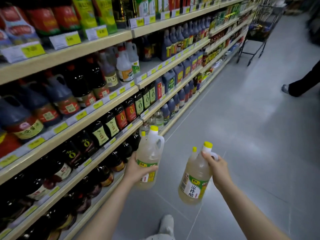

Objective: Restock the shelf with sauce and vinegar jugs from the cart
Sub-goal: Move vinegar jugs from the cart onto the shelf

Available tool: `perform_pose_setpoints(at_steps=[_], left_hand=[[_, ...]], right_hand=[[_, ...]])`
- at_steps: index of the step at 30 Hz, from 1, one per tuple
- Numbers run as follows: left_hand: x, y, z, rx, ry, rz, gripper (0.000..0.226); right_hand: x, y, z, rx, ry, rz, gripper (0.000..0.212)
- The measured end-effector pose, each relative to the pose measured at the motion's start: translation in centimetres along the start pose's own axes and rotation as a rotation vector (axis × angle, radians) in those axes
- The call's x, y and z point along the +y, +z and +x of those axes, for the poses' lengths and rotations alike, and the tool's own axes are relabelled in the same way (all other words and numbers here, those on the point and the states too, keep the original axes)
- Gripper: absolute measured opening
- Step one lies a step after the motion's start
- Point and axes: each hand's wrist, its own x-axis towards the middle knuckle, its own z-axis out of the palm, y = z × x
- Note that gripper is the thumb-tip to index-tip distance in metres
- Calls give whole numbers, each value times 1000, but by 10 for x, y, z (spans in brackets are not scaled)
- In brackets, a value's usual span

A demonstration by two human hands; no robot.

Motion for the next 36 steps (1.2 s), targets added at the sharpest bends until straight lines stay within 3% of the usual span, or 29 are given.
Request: perform_pose_setpoints(at_steps=[6, 9, 14, 19, 23, 29, 36], left_hand=[[49, 26, 96, -33, 7, -12, 84], [64, 34, 133, -27, 8, 3, 76], [83, 52, 188, 2, 24, 12, 76], [104, 83, 247, 64, 19, -19, 88], [133, 124, 297, 169, 10, -40, 75], [172, 171, 368, 275, -24, -10, 84], [206, 189, 421, 376, 12, -41, 73]], right_hand=[[-47, 10, 99, 16, -11, -10, 28], [-64, 14, 142, 13, -25, 0, 38], [-86, 18, 215, -34, -35, 0, 23], [-108, 13, 302, -88, -31, -2, 46], [-136, 9, 380, -155, -56, -14, 38], [-179, 14, 486, -268, -53, -50, 15], [-186, 29, 567, -316, -27, -87, 19]])
